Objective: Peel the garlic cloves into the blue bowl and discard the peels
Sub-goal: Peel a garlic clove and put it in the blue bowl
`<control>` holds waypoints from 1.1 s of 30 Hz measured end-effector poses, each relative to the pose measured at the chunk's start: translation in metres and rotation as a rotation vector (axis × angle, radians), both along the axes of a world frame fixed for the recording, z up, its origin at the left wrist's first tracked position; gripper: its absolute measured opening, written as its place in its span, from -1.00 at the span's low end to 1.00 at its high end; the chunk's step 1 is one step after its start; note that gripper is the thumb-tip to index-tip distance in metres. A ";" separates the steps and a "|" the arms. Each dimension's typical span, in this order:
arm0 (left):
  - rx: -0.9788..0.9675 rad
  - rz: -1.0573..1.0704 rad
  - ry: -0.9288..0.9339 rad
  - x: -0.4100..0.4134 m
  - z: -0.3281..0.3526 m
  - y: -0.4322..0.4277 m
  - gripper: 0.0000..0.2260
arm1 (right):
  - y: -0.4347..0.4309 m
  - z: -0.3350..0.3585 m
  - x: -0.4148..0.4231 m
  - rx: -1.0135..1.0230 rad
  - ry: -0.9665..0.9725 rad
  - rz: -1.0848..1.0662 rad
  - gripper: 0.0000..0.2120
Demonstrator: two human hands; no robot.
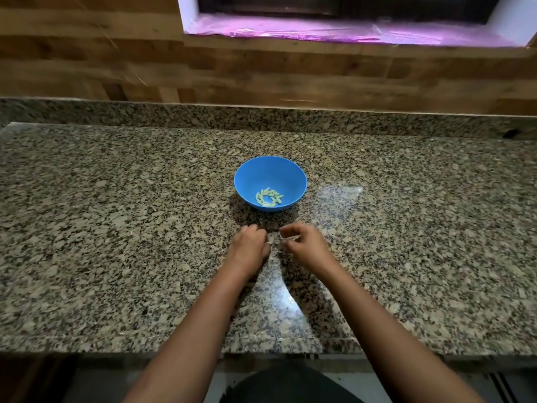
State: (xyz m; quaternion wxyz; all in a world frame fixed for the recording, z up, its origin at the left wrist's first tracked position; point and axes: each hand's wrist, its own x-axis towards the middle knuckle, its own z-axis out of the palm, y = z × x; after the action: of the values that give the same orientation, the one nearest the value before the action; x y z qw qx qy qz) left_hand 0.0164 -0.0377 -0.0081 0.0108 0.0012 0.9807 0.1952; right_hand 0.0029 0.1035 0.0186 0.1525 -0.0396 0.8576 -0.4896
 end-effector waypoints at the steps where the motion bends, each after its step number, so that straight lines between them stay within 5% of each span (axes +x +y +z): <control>1: 0.081 0.001 0.003 0.000 0.002 0.002 -0.83 | 0.000 0.001 0.001 0.051 0.014 0.065 -0.71; 6: 0.949 0.212 -0.138 0.004 0.019 0.009 -0.94 | 0.005 0.009 0.004 0.076 0.102 0.122 -0.78; 9: 1.158 0.265 -0.175 0.008 0.022 0.010 -0.91 | 0.010 0.013 0.005 0.084 0.121 0.097 -0.85; 11: 1.086 0.241 -0.130 0.015 0.020 0.013 -0.93 | 0.014 0.013 0.004 0.131 0.139 0.080 -0.89; 13: 0.767 0.131 -0.050 0.027 0.011 0.016 -0.91 | 0.015 0.012 0.003 0.241 0.147 0.096 -0.93; 16: 0.286 -0.059 0.013 0.050 -0.015 0.023 -0.59 | 0.016 0.012 -0.002 0.555 0.211 0.250 -0.91; 19: 0.053 -0.093 0.034 0.058 -0.034 0.025 -0.42 | 0.012 0.015 -0.004 0.758 0.264 0.418 -0.90; 28: -0.108 -0.099 0.000 0.055 -0.034 0.026 -0.41 | 0.006 0.010 0.003 0.898 0.446 0.645 -0.82; 33: -0.079 -0.106 0.041 0.054 -0.035 0.027 -0.42 | 0.025 -0.007 0.008 0.615 0.343 0.267 -0.94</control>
State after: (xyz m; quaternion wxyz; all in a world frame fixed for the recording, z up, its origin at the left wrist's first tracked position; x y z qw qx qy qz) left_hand 0.0706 -0.0110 -0.0433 0.0011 0.0568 0.9862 0.1554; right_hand 0.0105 0.1281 0.0114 0.0741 -0.1848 0.9649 -0.1712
